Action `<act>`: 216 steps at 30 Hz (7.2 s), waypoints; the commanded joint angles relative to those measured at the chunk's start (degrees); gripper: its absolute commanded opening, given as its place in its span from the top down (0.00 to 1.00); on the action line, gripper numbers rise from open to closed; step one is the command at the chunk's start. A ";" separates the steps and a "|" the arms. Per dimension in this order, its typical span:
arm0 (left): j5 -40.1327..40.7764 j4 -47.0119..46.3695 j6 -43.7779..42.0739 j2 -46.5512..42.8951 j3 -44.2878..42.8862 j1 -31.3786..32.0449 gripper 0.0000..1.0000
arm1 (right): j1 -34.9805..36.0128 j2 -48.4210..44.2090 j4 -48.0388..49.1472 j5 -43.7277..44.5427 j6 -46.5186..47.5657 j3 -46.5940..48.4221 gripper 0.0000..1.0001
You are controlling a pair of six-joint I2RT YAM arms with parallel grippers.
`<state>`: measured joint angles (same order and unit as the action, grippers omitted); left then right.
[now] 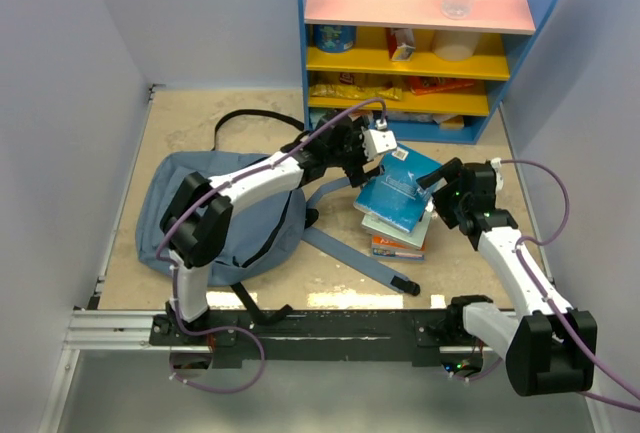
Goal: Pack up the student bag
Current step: Pick up the book from the center of the board, then place the book in the student bag.
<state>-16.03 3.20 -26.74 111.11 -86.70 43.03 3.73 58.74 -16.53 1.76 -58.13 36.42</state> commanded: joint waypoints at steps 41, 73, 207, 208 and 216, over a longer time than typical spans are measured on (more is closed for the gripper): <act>-4.44 -1.18 -1.12 3.14 -1.28 5.49 0.00 | -0.65 1.12 15.13 -9.14 -4.71 -8.12 0.12; -7.26 15.50 4.06 -14.74 -3.66 -1.70 0.00 | -0.65 -15.59 1.06 -3.77 2.14 2.60 1.00; -25.54 45.05 -8.33 -53.45 16.74 -17.10 1.00 | 57.80 68.36 39.77 -4.75 -11.32 55.51 0.28; -25.28 45.05 -8.50 -53.45 16.82 -17.10 1.00 | 57.80 66.09 36.52 -4.05 -9.22 55.60 0.22; -23.87 43.21 -7.63 -55.65 19.81 -17.10 1.00 | 55.78 45.78 14.10 10.01 4.16 43.91 0.01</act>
<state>-38.24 53.12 -35.09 57.39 -66.83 25.89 60.53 117.27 6.09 5.06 -62.22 81.45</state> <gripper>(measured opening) 0.037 0.986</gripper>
